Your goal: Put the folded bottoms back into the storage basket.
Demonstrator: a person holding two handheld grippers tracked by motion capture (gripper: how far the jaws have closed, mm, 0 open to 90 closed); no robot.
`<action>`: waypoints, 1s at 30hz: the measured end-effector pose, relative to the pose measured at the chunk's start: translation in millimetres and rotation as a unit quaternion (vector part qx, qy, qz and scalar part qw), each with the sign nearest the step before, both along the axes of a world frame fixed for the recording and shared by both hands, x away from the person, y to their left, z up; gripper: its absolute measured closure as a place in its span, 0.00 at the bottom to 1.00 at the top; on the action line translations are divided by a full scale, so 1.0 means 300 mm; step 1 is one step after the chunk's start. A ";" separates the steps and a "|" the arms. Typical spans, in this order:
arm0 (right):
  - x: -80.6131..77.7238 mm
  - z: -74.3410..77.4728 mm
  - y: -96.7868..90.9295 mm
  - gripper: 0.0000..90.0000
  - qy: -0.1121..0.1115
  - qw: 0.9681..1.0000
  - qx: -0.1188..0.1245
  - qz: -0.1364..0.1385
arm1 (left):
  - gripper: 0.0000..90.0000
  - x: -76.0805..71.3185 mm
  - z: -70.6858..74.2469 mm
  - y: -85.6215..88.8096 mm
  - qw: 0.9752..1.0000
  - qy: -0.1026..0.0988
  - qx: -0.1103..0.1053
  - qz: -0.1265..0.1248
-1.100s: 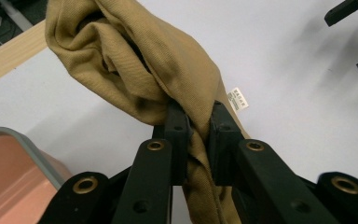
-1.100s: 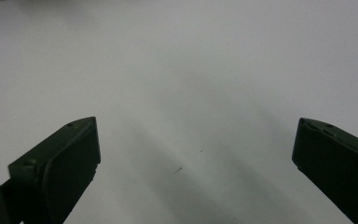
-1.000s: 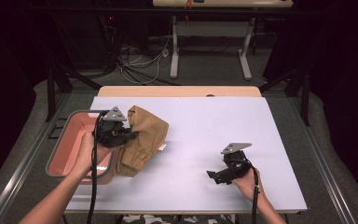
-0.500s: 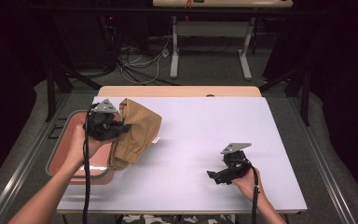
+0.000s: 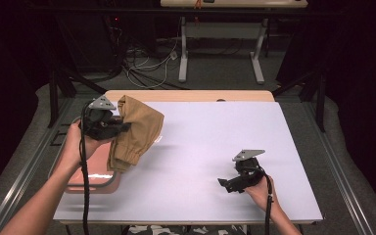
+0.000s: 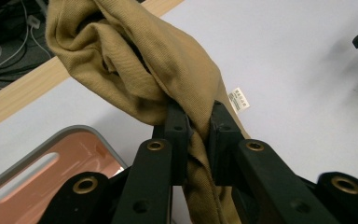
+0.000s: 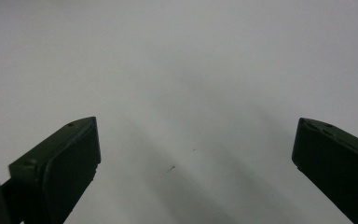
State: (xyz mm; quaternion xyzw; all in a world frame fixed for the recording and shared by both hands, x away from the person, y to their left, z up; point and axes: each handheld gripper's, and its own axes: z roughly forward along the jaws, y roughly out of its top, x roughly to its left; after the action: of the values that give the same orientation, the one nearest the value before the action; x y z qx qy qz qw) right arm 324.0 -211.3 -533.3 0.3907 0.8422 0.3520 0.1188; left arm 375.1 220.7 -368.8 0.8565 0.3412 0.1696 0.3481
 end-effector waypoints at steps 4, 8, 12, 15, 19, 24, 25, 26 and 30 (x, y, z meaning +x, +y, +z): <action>0.001 -0.001 -0.001 0.00 0.001 1.000 -0.001 0.001 | 0.90 0.000 0.017 0.014 1.000 -0.005 -0.004 0.007; 0.002 -0.002 -0.001 0.00 0.001 1.000 -0.002 0.000 | 0.90 0.000 0.046 0.045 1.000 -0.015 -0.005 0.017; 0.001 -0.004 0.001 0.00 0.000 1.000 -0.001 -0.002 | 0.90 -0.002 0.063 0.069 0.999 -0.021 -0.009 0.029; 0.001 -0.004 0.001 0.00 0.001 1.000 -0.002 -0.002 | 0.90 -0.004 0.074 0.090 0.999 -0.024 -0.010 0.038; 0.003 -0.002 0.000 0.00 0.005 1.000 -0.004 0.002 | 0.90 -0.010 0.089 0.121 0.998 -0.031 -0.013 0.048; 0.004 -0.005 0.001 0.00 0.002 1.000 -0.003 0.002 | 0.90 -0.023 0.103 0.159 0.997 -0.036 -0.015 0.060; 0.004 -0.006 0.002 0.00 -0.001 1.000 -0.001 0.001 | 0.90 -0.025 0.104 0.165 0.997 -0.037 -0.014 0.062; 0.004 -0.005 0.001 0.00 0.001 1.000 -0.002 0.002 | 0.90 -0.027 0.107 0.171 0.997 -0.038 -0.012 0.063; 0.005 -0.004 0.000 0.00 0.003 1.000 -0.005 0.002 | 0.90 -0.033 0.110 0.193 0.997 -0.038 -0.010 0.072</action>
State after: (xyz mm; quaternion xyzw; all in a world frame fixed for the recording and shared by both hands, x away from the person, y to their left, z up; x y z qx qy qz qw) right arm 325.4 -211.2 -534.6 0.3891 0.8452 0.3469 0.1179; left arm 365.0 278.6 -335.9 0.8191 0.3903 0.2236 0.3561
